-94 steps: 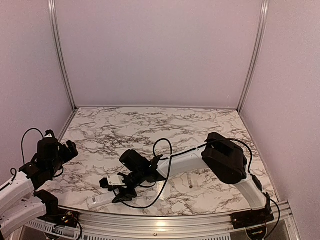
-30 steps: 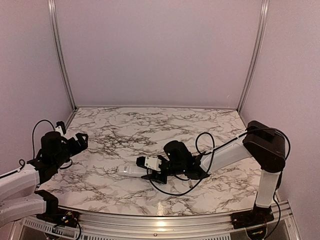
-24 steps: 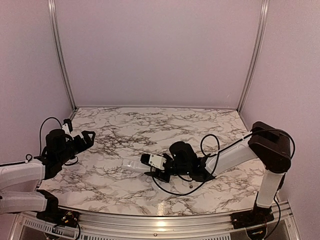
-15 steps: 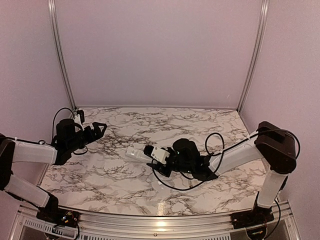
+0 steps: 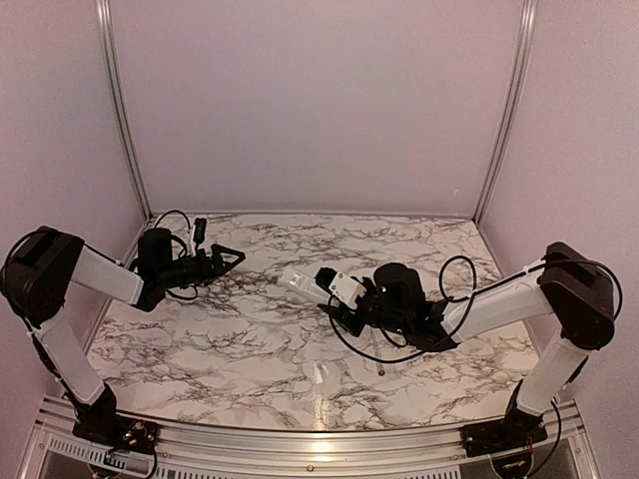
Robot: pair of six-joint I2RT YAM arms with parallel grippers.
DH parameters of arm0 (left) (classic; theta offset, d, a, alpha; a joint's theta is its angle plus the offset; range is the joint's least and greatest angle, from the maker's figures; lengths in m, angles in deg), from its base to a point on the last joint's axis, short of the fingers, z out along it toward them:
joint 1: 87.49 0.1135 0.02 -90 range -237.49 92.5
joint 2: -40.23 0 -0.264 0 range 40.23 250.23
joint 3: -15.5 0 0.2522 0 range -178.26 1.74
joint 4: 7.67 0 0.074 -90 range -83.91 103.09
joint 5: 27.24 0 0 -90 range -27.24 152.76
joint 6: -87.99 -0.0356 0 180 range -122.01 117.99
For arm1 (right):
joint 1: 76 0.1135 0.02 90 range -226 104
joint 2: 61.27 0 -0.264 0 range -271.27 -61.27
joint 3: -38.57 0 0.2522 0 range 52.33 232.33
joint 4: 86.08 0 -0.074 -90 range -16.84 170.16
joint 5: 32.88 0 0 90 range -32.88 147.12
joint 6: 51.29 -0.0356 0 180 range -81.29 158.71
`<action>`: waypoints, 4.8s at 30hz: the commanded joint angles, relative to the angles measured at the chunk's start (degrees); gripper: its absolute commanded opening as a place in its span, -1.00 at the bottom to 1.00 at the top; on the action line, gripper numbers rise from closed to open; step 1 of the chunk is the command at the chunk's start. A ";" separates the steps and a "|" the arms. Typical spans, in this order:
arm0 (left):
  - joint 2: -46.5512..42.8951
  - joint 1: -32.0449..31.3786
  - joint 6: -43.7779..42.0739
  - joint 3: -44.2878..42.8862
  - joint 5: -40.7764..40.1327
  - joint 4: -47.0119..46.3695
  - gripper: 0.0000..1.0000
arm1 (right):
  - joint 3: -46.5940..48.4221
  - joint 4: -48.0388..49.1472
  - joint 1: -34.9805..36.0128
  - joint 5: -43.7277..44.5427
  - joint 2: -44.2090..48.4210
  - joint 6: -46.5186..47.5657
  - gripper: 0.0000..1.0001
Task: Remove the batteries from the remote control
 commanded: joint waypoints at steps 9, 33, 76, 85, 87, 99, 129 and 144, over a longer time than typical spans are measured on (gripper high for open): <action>4.22 -7.25 -2.04 -9.09 15.92 1.02 0.87 | -1.95 2.07 -2.69 -7.79 5.00 6.58 -0.57; 4.49 -16.55 -8.47 -13.13 19.41 12.03 0.57 | -2.36 4.43 -2.69 -16.34 6.59 17.14 -0.64; 5.89 -19.08 -10.05 -13.90 24.68 13.52 -0.24 | -1.87 4.83 -2.69 -19.46 3.61 20.05 -0.70; 5.84 -19.13 -8.58 -13.96 23.18 10.84 -1.00 | 0.58 2.28 -2.69 -15.68 1.81 17.07 -0.54; 5.94 -19.13 -8.49 -14.21 22.34 10.81 -1.00 | 1.66 1.44 -2.69 -13.41 0.97 15.54 -0.39; 2.22 -18.98 -12.67 -12.79 12.66 12.59 -1.00 | 2.66 -1.09 -2.69 -3.21 3.70 6.69 0.69; 4.00 -17.63 16.11 -8.05 5.87 -6.36 -1.00 | 11.41 -18.66 -2.69 3.01 12.83 -36.57 0.42; 7.60 -17.63 24.43 -7.93 8.21 -10.55 -1.00 | 13.43 -18.32 -2.81 -7.00 10.75 -46.71 0.21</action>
